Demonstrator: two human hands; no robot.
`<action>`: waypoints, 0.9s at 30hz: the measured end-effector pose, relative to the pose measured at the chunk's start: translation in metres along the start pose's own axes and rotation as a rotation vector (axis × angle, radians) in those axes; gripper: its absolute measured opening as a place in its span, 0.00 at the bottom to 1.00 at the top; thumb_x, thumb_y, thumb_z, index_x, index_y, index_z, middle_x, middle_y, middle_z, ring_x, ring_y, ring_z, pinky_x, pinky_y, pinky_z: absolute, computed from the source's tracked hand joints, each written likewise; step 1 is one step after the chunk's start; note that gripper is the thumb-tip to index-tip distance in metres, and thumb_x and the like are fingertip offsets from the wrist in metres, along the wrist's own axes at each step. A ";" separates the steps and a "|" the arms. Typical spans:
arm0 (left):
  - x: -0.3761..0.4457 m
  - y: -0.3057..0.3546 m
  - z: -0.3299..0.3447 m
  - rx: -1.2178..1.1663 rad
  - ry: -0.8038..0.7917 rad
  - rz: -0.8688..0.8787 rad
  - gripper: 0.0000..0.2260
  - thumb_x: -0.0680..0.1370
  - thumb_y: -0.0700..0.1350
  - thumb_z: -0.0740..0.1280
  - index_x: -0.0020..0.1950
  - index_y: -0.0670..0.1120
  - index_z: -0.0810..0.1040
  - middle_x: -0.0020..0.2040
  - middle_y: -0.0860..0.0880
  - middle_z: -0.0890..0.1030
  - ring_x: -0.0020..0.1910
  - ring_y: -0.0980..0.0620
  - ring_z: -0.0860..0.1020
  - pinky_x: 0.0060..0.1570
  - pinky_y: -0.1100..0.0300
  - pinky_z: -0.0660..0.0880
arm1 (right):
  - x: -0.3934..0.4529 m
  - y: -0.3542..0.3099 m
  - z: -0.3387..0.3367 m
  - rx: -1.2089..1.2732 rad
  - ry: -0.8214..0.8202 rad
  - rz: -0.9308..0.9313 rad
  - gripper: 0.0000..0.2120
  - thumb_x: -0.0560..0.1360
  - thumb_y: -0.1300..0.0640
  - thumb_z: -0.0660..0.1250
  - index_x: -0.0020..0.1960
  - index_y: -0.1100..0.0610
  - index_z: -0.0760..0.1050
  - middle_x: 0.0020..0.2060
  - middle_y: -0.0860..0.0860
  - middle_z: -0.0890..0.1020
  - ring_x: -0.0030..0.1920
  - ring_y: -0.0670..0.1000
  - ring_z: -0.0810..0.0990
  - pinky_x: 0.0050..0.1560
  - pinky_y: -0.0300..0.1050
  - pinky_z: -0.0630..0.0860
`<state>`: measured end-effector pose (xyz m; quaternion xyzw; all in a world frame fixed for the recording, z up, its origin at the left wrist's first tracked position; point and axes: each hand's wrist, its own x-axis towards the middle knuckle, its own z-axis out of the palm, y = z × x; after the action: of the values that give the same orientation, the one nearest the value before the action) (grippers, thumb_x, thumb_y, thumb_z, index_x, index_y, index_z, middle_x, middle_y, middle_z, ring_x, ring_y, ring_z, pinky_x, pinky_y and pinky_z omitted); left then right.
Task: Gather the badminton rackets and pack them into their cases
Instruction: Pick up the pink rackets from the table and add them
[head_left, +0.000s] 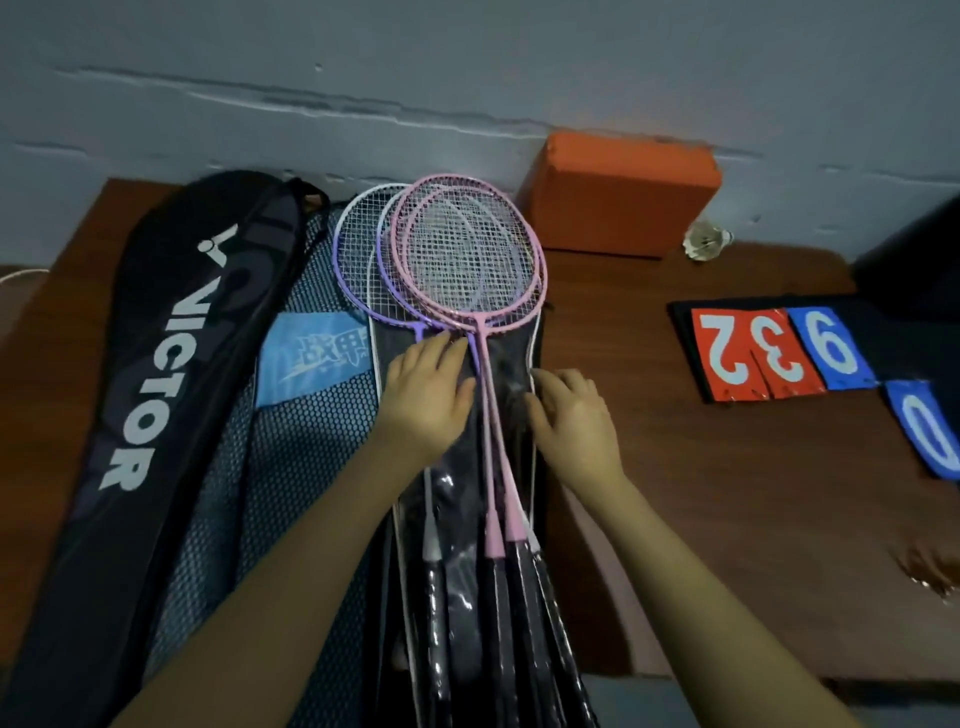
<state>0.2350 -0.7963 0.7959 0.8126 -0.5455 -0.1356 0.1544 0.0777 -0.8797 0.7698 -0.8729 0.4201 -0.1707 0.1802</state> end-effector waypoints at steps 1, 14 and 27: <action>-0.014 0.013 -0.002 -0.029 0.014 0.007 0.24 0.79 0.52 0.52 0.73 0.44 0.61 0.72 0.43 0.63 0.71 0.44 0.61 0.68 0.51 0.55 | -0.016 0.006 -0.012 0.015 0.006 -0.004 0.16 0.76 0.54 0.61 0.61 0.59 0.75 0.50 0.58 0.77 0.49 0.62 0.75 0.49 0.54 0.72; -0.194 0.243 0.089 -0.120 -0.105 0.188 0.21 0.79 0.51 0.54 0.70 0.45 0.66 0.67 0.47 0.70 0.65 0.46 0.67 0.62 0.54 0.61 | -0.294 0.189 -0.168 0.118 0.064 0.199 0.11 0.78 0.58 0.62 0.58 0.59 0.77 0.48 0.53 0.80 0.48 0.53 0.79 0.45 0.46 0.76; -0.241 0.399 0.261 0.050 -0.595 0.267 0.18 0.80 0.45 0.58 0.69 0.44 0.67 0.66 0.45 0.70 0.64 0.44 0.69 0.63 0.53 0.65 | -0.483 0.380 -0.208 0.232 -0.007 0.893 0.12 0.78 0.59 0.58 0.57 0.58 0.77 0.44 0.56 0.82 0.40 0.54 0.78 0.42 0.48 0.76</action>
<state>-0.2919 -0.7424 0.7282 0.6622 -0.6715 -0.3322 -0.0151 -0.5557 -0.7527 0.7077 -0.5812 0.7324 -0.1191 0.3340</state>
